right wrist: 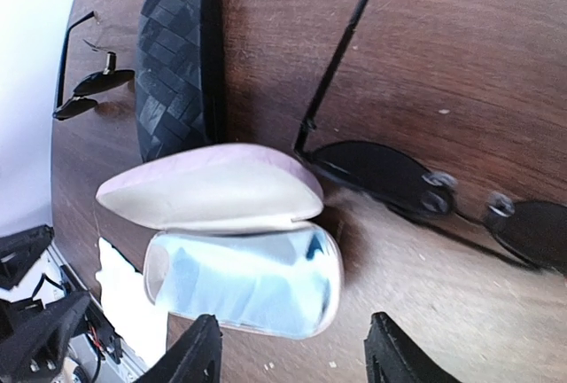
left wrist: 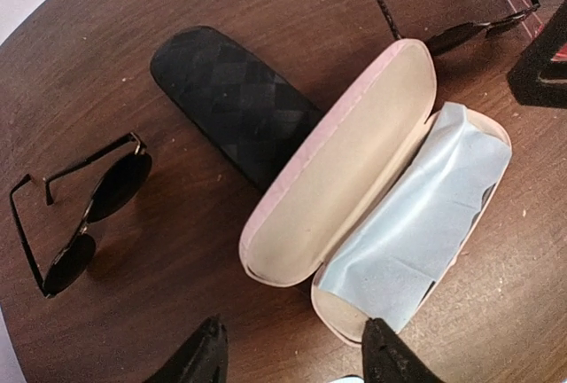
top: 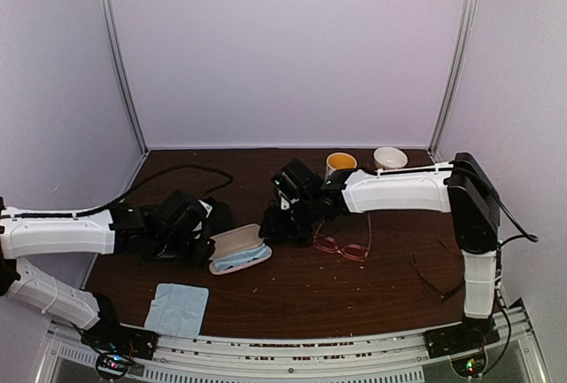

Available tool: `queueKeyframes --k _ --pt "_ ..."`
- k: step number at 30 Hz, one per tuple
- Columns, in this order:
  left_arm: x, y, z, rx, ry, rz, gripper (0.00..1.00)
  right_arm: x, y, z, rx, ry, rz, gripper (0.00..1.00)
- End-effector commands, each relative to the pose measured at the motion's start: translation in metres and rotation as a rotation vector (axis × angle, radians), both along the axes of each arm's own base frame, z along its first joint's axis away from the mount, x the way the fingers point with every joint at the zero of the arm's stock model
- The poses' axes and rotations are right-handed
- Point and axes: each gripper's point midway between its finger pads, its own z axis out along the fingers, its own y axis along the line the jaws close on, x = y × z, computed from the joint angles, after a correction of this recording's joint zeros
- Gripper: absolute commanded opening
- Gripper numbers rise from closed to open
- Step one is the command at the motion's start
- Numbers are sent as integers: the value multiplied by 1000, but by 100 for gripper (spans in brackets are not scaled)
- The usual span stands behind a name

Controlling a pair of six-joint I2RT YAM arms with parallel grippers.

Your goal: Organize the sunglasses

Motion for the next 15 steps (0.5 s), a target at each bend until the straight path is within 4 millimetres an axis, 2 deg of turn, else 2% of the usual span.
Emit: queueKeyframes --k 1,6,15 --pt "0 3 13 -31 -19 10 55 -2 -20 24 -24 -78 -12 57" --pt "1 2 31 -70 -56 4 57 -6 -45 37 -75 -133 -19 57" --pt "7 -1 75 -114 -138 -9 60 -5 -116 68 -257 -292 -70 57"
